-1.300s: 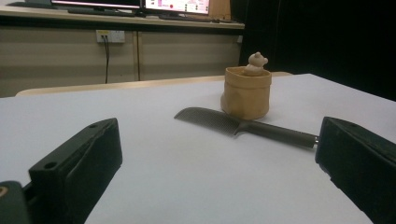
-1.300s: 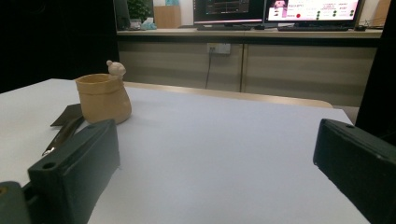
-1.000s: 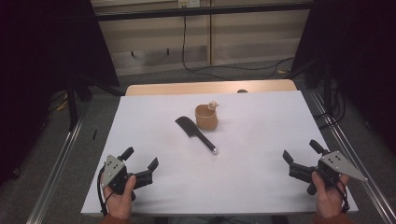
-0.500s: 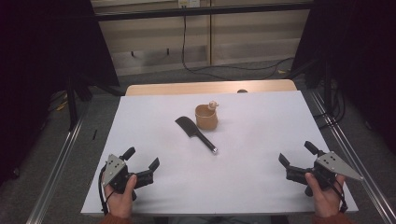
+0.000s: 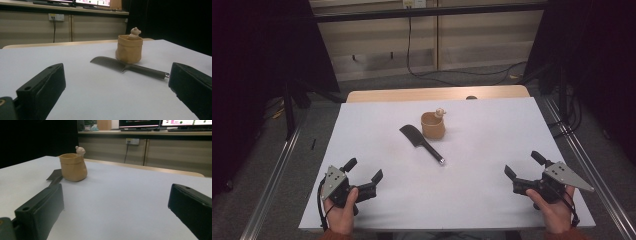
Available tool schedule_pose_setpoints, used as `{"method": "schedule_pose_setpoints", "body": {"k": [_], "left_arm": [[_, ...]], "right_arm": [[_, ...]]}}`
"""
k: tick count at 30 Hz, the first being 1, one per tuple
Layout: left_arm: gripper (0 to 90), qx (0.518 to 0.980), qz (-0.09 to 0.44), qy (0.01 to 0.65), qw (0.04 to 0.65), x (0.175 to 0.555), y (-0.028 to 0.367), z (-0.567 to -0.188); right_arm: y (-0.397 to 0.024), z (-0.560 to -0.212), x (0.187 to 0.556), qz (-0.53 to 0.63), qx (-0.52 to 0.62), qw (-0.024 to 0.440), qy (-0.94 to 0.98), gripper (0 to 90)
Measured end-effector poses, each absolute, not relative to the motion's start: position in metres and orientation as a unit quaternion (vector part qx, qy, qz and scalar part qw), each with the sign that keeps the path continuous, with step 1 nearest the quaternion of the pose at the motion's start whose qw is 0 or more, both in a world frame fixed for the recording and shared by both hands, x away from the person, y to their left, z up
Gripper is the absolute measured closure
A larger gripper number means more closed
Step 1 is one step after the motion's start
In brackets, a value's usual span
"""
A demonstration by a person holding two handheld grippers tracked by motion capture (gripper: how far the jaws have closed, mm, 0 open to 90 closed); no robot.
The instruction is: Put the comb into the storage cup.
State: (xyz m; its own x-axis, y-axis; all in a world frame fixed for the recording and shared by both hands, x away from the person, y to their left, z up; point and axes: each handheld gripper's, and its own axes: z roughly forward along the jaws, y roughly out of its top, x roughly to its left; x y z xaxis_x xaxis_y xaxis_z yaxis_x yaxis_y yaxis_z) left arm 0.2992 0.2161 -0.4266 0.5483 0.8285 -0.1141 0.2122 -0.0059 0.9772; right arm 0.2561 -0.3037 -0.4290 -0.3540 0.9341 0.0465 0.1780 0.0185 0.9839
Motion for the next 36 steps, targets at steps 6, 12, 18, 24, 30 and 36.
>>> {"method": "schedule_pose_setpoints", "body": {"k": [6, 12, 18, 24, 30, 36], "left_arm": [[1.0, 0.661, 0.263, 0.392, 0.583, 0.3, 0.215, -0.427], [1.1, 0.661, 0.262, 0.392, 0.584, 0.3, 0.214, -0.427], [1.0, 0.661, 0.261, 0.392, 0.584, 0.3, 0.214, -0.427], [1.1, 0.664, 0.267, 0.38, 0.586, 0.297, 0.213, -0.425], [1.1, 0.666, 0.26, 0.381, 0.586, 0.298, 0.211, -0.426], [1.1, 0.663, 0.259, 0.383, 0.588, 0.298, 0.212, -0.426]], "right_arm": [[-0.293, -0.429, 0.26, 0.543, 0.425, 0.337, 0.642, 0.6], [-0.286, -0.429, 0.265, 0.543, 0.415, 0.329, 0.651, 1.9], [-0.278, -0.428, 0.27, 0.549, 0.411, 0.316, 0.655, 1.8], [-0.264, -0.429, 0.28, 0.543, 0.396, 0.315, 0.67, 1.9], [-0.253, -0.429, 0.287, 0.542, 0.384, 0.315, 0.678, 1.9], [-0.244, -0.428, 0.298, 0.546, 0.381, 0.307, 0.68, 4.3]]}}
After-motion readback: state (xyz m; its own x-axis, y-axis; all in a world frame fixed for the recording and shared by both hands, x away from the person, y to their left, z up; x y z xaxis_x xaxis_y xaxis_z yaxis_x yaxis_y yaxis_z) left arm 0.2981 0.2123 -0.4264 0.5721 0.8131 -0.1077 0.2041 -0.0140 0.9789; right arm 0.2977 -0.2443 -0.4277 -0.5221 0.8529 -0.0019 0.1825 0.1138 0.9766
